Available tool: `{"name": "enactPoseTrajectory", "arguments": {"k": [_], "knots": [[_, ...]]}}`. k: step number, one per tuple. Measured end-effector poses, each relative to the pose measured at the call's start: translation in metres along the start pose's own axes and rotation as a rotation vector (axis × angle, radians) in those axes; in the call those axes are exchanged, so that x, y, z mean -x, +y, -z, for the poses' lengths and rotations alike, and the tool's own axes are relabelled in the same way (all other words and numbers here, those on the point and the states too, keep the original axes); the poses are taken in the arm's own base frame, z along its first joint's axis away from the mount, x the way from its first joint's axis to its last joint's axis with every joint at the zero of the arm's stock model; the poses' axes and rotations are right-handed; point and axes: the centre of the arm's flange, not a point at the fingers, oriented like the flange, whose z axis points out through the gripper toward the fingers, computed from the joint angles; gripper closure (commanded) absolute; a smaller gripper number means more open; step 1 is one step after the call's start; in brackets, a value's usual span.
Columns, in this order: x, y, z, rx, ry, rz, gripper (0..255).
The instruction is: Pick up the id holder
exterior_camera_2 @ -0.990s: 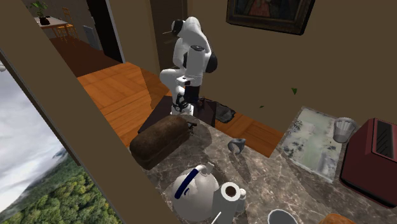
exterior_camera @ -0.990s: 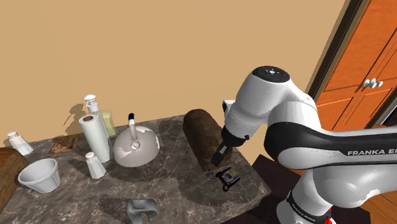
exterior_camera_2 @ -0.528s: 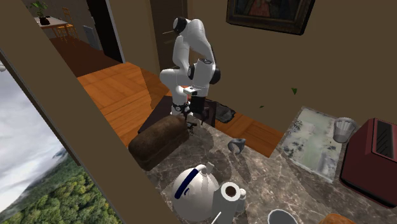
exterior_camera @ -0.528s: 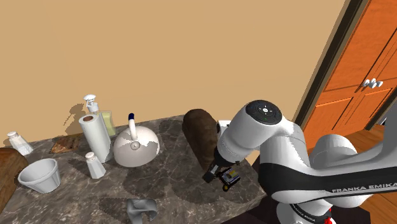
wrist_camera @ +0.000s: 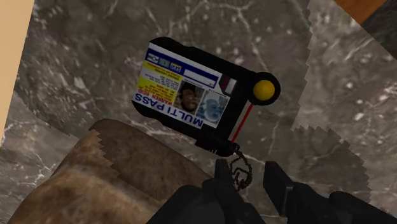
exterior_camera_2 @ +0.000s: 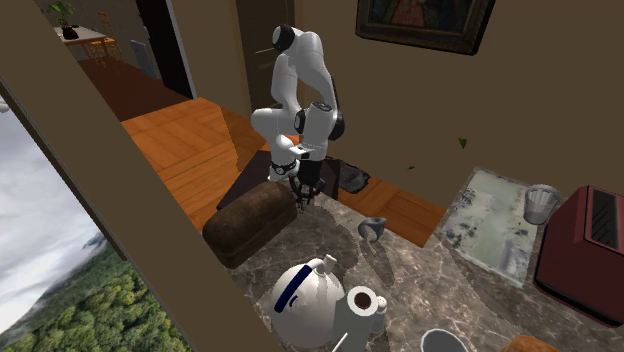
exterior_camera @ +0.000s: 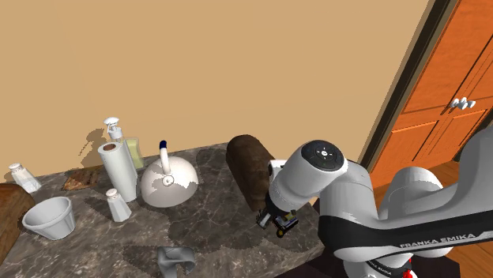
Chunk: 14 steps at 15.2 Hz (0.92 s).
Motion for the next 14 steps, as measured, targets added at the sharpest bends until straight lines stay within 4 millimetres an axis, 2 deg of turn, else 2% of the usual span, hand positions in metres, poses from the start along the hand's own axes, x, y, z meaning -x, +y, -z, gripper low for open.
{"name": "enactPoseTrajectory", "arguments": {"k": [8,14], "knots": [[0.000,0.000,0.000,-0.001,0.001,0.000,255],[-0.007,0.004,0.024,0.000,0.001,0.000,255]]}}
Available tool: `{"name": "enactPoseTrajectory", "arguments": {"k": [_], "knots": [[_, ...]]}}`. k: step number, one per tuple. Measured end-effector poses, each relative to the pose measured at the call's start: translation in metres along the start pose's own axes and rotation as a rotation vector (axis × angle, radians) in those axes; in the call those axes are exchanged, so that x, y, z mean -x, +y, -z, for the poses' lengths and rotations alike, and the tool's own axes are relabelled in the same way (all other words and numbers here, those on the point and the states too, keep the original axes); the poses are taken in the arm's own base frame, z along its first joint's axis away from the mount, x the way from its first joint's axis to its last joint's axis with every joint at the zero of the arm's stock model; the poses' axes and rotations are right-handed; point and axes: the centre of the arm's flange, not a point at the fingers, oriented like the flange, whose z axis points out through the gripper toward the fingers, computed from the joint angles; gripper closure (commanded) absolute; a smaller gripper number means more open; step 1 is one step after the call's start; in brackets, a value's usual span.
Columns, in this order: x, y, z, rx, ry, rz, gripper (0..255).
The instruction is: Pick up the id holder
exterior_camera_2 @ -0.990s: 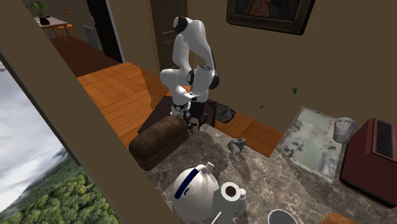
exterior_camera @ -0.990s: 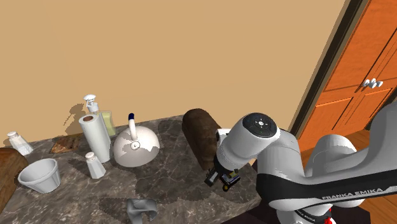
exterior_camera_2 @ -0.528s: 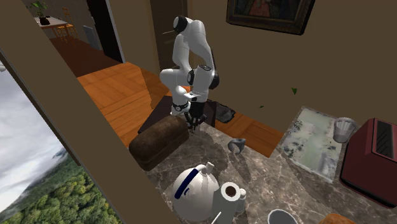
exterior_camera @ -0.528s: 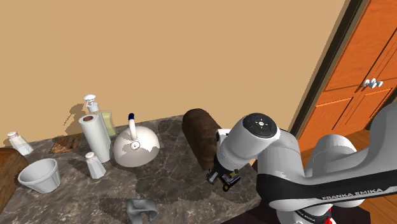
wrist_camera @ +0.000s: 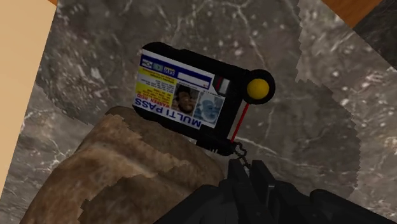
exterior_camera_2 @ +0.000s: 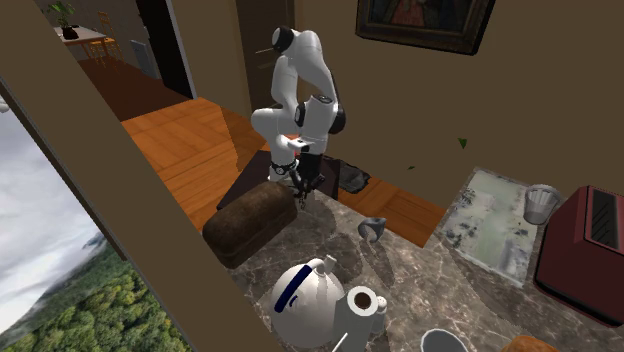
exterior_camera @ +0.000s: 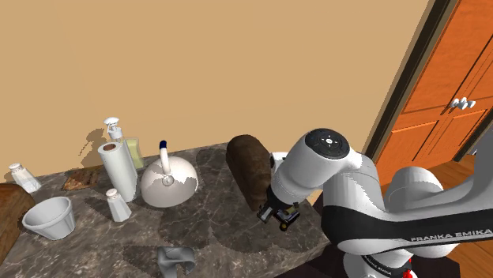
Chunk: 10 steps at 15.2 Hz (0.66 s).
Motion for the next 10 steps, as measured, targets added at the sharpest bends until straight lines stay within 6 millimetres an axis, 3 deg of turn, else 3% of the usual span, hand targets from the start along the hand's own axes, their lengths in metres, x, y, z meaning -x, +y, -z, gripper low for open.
{"name": "enactPoseTrajectory", "arguments": {"k": [10], "knots": [[-0.017,0.007,0.047,0.000,0.000,0.000,255]]}}
